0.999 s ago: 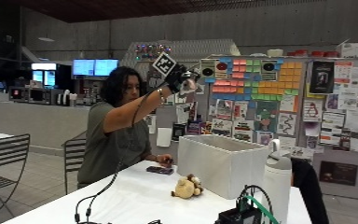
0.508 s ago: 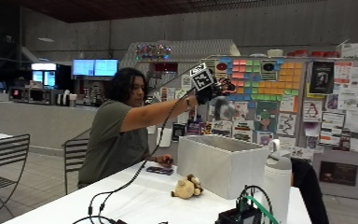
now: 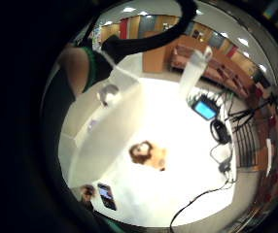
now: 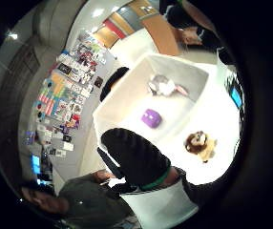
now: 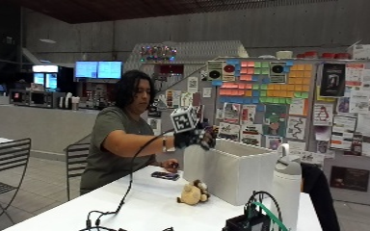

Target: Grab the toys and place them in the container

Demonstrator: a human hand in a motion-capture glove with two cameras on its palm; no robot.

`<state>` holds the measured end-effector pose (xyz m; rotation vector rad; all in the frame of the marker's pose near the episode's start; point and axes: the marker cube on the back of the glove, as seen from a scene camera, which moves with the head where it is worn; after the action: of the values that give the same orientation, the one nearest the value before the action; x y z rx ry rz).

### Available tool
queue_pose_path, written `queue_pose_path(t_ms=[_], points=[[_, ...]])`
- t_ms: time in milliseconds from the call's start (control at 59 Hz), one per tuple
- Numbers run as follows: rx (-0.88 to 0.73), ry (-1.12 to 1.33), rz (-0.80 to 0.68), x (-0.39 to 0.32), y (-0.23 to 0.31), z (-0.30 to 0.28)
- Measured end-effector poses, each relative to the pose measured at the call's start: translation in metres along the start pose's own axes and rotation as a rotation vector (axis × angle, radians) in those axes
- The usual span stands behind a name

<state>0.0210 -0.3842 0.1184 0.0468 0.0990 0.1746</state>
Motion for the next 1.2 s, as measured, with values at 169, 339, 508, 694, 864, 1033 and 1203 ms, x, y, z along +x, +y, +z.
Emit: queue_pose_path(t_ms=[169, 339, 508, 694, 864, 1033, 1203], points=[[-0.225, -0.015, 0.145, 0.067, 0.051, 0.094], [-0.273, 0.017, 0.093, 0.072, 0.063, 0.151], [-0.196, 0.245, -0.057, 0.077, 0.064, 0.177], [-0.029, 0.154, 0.02, 0.088, 0.062, 0.183], [0.072, 0.15, 0.04, 0.089, 0.053, 0.134], [0.275, 0.09, -0.048, 0.061, 0.012, 0.003], [0.369, -0.016, -0.347, -0.025, -0.03, -0.1]])
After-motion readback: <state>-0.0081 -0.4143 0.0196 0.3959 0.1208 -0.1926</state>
